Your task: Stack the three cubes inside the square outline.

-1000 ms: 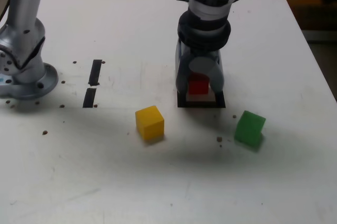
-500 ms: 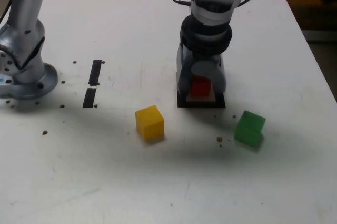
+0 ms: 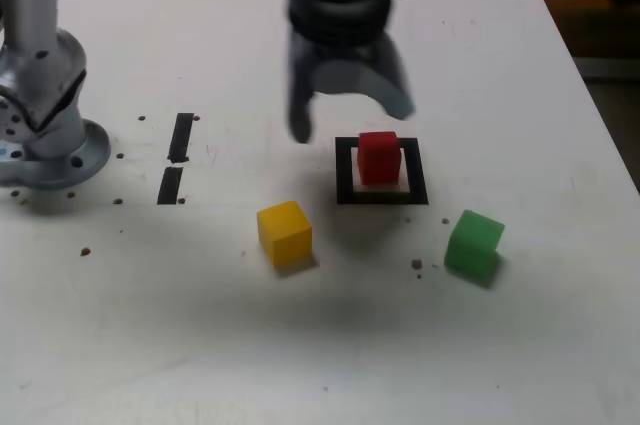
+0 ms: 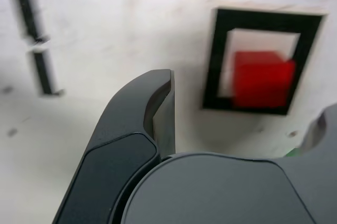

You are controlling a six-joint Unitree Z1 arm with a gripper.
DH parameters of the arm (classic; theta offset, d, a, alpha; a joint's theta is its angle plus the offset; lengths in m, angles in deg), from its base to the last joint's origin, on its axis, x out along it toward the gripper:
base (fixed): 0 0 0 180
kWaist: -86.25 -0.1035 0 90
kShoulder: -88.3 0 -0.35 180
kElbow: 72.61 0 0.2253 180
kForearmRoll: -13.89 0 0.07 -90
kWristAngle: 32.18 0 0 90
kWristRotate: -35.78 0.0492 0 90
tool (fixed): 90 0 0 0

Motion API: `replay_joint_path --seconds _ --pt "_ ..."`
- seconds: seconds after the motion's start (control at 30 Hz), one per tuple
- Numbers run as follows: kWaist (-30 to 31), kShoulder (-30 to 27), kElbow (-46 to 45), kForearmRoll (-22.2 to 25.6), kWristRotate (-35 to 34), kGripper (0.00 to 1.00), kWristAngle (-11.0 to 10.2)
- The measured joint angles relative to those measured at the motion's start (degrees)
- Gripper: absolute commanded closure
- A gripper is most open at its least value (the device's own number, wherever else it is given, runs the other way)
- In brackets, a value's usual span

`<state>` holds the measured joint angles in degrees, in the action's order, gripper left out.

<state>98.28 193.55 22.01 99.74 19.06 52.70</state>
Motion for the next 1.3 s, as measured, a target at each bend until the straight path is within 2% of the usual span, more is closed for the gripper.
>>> replay_joint_path --seconds 0.13,0.17,0.27,0.4,0.5,0.67,0.87,1.3 --pt "4.0 -5.9 -0.3 3.0 -6.0 0.05 3.5" --pt "5.4 -7.0 -0.6 3.8 -8.2 0.06 5.5" --pt "8.0 -6.7 -1.6 4.1 -13.9 0.07 7.5" --pt "11.2 -6.0 -4.9 2.7 -22.0 0.07 10.3" --pt "11.8 -5.6 -8.3 -0.8 -28.1 0.07 11.5" --pt "12.0 -3.2 -12.7 -8.2 -31.3 0.07 12.6" --pt "12.0 -2.0 -17.6 -14.2 -31.6 0.07 13.2" --pt "12.3 1.3 -17.1 -17.5 -31.4 0.39 14.4"
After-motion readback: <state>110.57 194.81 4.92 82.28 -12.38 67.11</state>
